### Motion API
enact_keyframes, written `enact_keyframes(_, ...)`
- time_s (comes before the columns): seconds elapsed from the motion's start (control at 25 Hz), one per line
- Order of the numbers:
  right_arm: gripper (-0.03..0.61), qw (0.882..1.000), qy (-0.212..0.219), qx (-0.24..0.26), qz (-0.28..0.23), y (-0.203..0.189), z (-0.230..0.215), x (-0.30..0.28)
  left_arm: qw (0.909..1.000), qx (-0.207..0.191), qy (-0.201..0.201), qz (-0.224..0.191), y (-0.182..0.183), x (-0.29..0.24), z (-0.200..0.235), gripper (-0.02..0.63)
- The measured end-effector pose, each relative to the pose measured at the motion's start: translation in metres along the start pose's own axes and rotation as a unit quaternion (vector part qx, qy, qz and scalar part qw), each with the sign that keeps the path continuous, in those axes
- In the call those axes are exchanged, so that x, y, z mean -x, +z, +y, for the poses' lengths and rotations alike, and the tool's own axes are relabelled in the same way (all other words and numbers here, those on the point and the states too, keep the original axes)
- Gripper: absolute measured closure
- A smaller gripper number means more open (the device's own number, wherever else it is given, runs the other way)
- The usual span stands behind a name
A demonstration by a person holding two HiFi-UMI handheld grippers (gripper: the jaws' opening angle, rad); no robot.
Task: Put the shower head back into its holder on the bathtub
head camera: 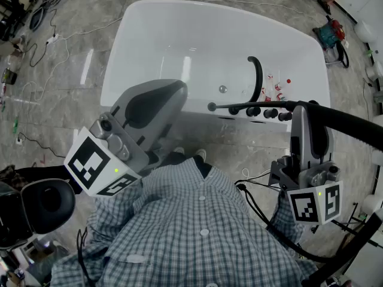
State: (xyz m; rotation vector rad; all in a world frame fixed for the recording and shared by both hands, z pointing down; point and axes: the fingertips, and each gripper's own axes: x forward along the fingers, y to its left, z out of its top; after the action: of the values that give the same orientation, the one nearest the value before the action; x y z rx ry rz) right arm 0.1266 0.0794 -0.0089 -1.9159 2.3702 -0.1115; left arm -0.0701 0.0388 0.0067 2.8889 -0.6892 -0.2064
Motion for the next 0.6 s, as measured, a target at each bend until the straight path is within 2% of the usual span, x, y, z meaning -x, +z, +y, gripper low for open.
enact_keyframes(0.6, 0.445, 1.0, 0.0, -0.001, 0.005, 0.0001, 0.0001, 0.0004, 1.0, 0.004, 0.002, -0.001, -0.0011, -0.0009, 0.0017, 0.606)
